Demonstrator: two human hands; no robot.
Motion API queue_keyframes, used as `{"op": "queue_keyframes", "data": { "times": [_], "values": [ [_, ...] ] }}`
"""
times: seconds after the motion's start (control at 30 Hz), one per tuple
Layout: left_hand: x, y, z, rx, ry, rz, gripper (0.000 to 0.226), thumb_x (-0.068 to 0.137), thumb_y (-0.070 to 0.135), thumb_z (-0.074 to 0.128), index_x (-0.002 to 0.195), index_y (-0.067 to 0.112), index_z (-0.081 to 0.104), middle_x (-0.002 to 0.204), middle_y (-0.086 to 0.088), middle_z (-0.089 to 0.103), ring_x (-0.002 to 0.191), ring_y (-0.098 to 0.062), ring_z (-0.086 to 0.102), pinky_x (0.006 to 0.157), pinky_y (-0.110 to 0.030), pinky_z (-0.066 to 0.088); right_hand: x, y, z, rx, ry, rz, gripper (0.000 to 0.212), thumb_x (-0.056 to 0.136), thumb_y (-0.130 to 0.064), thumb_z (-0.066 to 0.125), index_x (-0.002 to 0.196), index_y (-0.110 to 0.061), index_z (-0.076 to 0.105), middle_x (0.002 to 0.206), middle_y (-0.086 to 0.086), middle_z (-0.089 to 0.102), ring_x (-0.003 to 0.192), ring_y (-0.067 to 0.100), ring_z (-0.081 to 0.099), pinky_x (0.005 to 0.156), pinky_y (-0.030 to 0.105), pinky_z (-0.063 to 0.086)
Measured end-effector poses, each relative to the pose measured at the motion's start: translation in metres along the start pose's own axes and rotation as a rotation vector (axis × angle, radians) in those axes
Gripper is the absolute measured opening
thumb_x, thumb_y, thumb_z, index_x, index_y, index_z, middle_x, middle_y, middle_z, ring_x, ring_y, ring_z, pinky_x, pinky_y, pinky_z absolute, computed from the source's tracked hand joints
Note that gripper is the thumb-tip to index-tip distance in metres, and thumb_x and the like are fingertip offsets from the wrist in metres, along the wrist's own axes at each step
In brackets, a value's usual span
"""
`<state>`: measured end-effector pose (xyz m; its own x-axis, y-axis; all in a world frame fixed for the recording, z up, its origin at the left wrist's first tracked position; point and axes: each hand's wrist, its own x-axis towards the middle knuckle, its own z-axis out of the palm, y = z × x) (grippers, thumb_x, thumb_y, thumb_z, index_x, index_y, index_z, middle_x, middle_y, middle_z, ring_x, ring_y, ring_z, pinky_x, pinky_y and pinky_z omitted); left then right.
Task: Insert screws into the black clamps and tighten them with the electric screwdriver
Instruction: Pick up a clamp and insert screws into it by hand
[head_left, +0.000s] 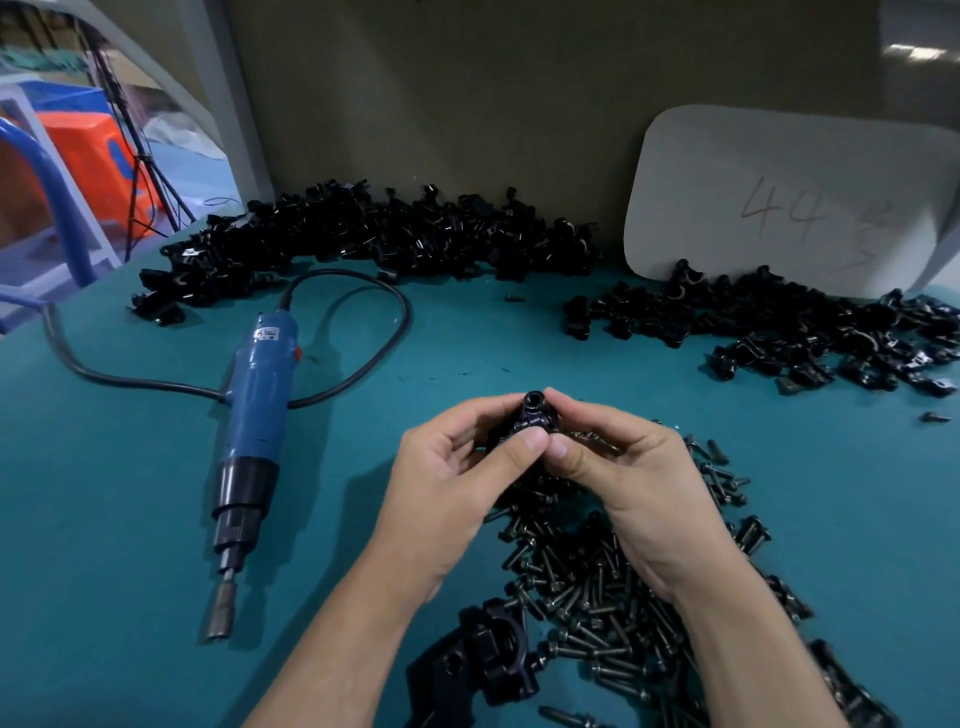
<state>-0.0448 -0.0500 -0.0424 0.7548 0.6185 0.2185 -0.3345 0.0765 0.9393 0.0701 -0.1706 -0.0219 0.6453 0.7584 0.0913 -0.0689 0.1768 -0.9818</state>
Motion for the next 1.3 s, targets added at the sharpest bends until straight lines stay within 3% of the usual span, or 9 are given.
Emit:
{"op": "queue_keyframes", "data": {
  "times": [0.2,0.3,0.4,0.47,0.67,0.8,0.97,1.1,1.3],
  "values": [
    [0.003,-0.002,-0.002,0.030,0.102,0.001,0.031,0.080,0.035,0.080,0.111,0.032,0.078,0.114,0.003,0.079,0.112,-0.013,0.072,0.097,-0.025,0.056,0.000,-0.011,0.000,-0.301,-0.027,0.085,0.057,0.086,-0.025,0.076,0.139,-0.035,0.061,0.128,-0.014,0.069,0.097,0.013,0.075,0.086,0.029,0.059],
    [0.004,-0.004,-0.004,0.029,0.154,-0.013,0.035,0.077,0.046,0.078,0.111,0.037,0.077,0.115,0.006,0.078,0.108,-0.010,0.072,0.094,-0.022,0.055,-0.003,-0.034,-0.009,-0.652,0.016,0.160,0.046,0.088,-0.034,0.076,0.130,-0.043,0.061,0.119,-0.018,0.067,0.086,0.005,0.073,0.082,0.034,0.062],
    [0.005,-0.007,-0.004,0.031,0.175,-0.035,0.036,0.082,0.042,0.077,0.116,0.031,0.072,0.114,0.008,0.078,0.103,-0.007,0.072,0.092,-0.016,0.053,-0.009,-0.049,-0.009,-1.092,-0.244,0.310,0.055,0.075,-0.052,0.085,0.123,-0.055,0.058,0.112,-0.030,0.056,0.093,-0.007,0.062,0.079,0.021,0.049],
    [0.006,-0.009,-0.003,0.038,0.177,-0.045,0.034,0.085,0.038,0.073,0.118,0.029,0.068,0.114,0.009,0.078,0.101,-0.004,0.072,0.090,-0.014,0.052,-0.011,-0.049,0.000,-1.207,-0.338,0.388,0.066,0.068,-0.054,0.089,0.127,-0.054,0.057,0.115,-0.031,0.052,0.104,-0.006,0.057,0.086,0.024,0.047],
    [0.006,-0.009,-0.004,0.064,0.138,-0.076,0.030,0.089,0.041,0.066,0.117,0.032,0.062,0.108,0.006,0.077,0.091,-0.004,0.067,0.090,-0.024,0.048,-0.007,-0.043,0.011,-1.190,-0.286,0.349,0.028,0.076,-0.040,0.088,0.098,-0.046,0.073,0.081,-0.021,0.067,0.077,-0.003,0.062,0.067,0.018,0.048],
    [0.006,-0.010,-0.004,0.058,0.131,-0.087,0.031,0.089,0.041,0.066,0.118,0.031,0.062,0.106,0.007,0.077,0.090,-0.003,0.067,0.091,-0.025,0.046,-0.008,-0.042,0.013,-1.184,-0.280,0.351,0.021,0.078,-0.036,0.088,0.091,-0.044,0.074,0.077,-0.021,0.068,0.071,-0.005,0.061,0.060,0.015,0.041],
    [0.005,-0.009,-0.005,0.062,0.114,-0.093,0.024,0.095,0.034,0.067,0.118,0.030,0.062,0.109,0.005,0.077,0.093,-0.004,0.067,0.091,-0.024,0.047,-0.008,-0.044,0.008,-1.114,-0.281,0.356,0.024,0.092,-0.013,0.071,0.092,-0.037,0.070,0.074,-0.021,0.073,0.061,-0.004,0.063,0.065,0.023,0.053],
    [0.004,-0.009,-0.006,0.087,0.087,-0.100,0.018,0.099,0.030,0.065,0.117,0.032,0.062,0.113,0.008,0.076,0.099,-0.002,0.067,0.086,-0.017,0.049,-0.009,-0.052,0.005,-1.038,-0.210,0.280,0.018,0.089,-0.031,0.078,0.095,-0.046,0.069,0.085,-0.021,0.071,0.072,0.000,0.065,0.072,0.026,0.056],
    [0.004,-0.009,-0.004,0.084,0.118,-0.104,0.018,0.101,0.019,0.062,0.118,0.026,0.061,0.117,0.007,0.076,0.103,-0.004,0.068,0.092,-0.020,0.049,-0.009,-0.044,0.020,-1.247,-0.359,0.368,0.022,0.079,-0.036,0.087,0.095,-0.042,0.072,0.068,-0.015,0.057,0.056,-0.002,0.051,0.051,0.015,0.035]
  ]
}}
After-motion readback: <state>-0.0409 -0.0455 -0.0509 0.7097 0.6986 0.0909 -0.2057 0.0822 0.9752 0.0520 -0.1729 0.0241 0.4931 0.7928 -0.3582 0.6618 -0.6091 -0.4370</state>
